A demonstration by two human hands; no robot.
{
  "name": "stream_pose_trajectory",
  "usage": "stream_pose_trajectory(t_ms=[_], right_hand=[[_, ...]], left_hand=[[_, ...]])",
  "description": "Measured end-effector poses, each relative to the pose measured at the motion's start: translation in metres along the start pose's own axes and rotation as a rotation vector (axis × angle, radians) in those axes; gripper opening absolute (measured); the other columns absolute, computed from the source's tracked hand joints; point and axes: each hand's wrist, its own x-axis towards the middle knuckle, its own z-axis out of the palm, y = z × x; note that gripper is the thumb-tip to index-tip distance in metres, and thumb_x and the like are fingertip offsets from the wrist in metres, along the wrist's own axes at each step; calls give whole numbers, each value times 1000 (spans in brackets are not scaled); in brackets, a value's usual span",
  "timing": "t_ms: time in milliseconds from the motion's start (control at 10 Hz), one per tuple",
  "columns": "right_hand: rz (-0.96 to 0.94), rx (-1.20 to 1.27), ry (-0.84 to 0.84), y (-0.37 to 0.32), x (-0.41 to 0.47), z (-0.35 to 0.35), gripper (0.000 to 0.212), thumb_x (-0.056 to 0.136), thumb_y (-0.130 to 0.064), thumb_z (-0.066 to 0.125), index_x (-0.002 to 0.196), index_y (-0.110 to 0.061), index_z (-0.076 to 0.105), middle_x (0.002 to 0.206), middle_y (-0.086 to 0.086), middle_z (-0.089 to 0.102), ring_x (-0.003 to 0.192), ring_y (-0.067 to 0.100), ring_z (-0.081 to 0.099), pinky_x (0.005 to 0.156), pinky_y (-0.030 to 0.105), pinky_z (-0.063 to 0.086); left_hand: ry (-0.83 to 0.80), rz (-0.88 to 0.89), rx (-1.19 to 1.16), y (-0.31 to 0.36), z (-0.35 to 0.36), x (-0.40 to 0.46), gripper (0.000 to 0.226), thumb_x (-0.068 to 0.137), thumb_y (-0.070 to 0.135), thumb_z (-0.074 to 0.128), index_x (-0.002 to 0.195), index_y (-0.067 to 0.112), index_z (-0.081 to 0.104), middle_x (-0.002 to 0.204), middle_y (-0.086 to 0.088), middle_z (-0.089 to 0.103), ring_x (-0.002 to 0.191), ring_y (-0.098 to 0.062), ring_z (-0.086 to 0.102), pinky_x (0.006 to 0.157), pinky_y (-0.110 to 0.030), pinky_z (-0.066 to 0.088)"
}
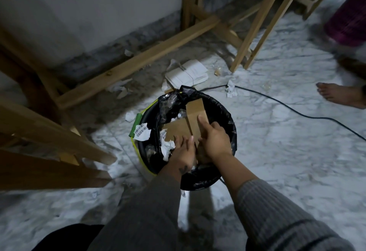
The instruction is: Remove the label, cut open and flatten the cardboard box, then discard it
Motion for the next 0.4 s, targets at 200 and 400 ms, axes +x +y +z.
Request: stream_pose_trajectory(t_ms=[200, 400], right_hand=[[5, -221, -23, 0, 6, 8, 61, 92, -24, 50, 144, -41, 23, 131, 8, 45, 112, 32, 43, 72, 35, 35], [23, -93, -225, -18, -18, -52, 64, 92, -16, 49, 144, -44, 24, 155, 7, 22, 133, 36, 28, 103, 46, 39]], left_hand=[[49, 49, 67, 7, -2, 2, 48, 107, 19, 16, 151, 5, 8, 161, -15, -6, 149, -28, -6, 115, -32, -4], [62, -88, -24, 28, -22, -38, 44, 104, 23, 35, 140, -2, 41, 146, -19, 41, 134, -32, 40, 103, -31, 34]])
